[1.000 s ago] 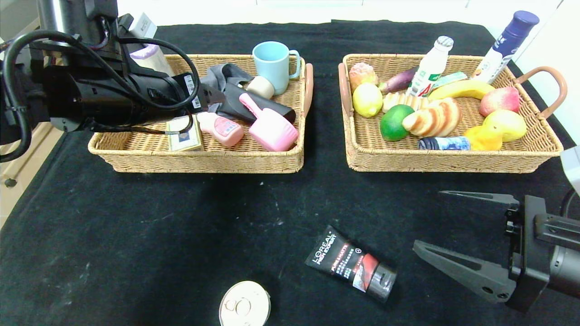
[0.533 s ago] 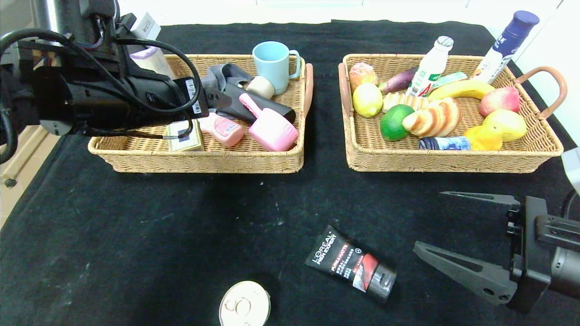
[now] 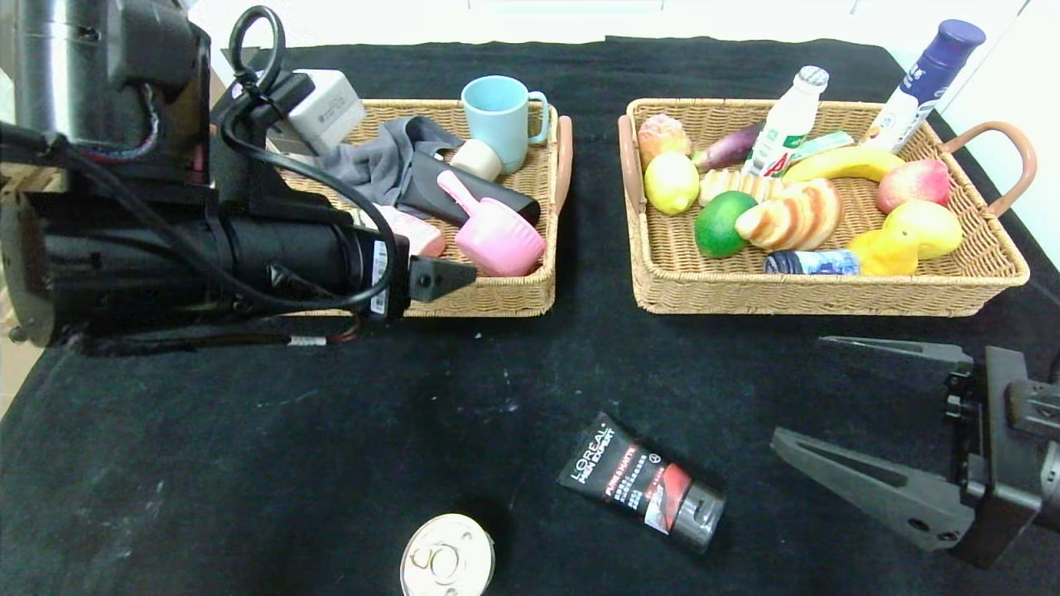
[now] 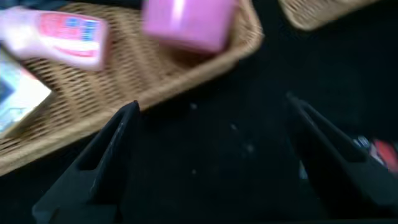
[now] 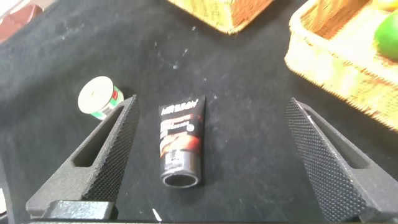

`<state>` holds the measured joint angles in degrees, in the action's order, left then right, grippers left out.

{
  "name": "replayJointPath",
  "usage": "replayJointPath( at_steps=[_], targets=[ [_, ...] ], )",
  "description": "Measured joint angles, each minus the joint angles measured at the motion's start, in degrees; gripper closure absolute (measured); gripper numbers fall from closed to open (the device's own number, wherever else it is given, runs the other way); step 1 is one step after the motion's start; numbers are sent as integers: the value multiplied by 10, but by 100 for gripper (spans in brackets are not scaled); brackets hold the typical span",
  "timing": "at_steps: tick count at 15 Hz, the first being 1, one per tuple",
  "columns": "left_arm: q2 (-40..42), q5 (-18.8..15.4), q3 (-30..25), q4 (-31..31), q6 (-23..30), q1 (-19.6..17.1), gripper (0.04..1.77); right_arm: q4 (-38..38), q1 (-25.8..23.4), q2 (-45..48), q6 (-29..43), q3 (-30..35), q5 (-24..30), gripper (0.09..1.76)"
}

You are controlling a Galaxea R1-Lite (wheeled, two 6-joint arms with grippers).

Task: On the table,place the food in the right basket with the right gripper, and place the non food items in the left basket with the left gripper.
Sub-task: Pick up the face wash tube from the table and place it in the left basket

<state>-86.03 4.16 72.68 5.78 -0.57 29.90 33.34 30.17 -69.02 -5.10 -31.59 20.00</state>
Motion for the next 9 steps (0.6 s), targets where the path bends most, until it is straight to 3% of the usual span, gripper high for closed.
replayJointPath(
  at_steps=[4,9],
  targets=[
    [22,-61,-39,1,-89,38,13,-83,-22,24,0,-29,5,14],
    [-6,-68,-60,2,-198,96,12,-233,-40,78,5,-92,11,14]
  ],
)
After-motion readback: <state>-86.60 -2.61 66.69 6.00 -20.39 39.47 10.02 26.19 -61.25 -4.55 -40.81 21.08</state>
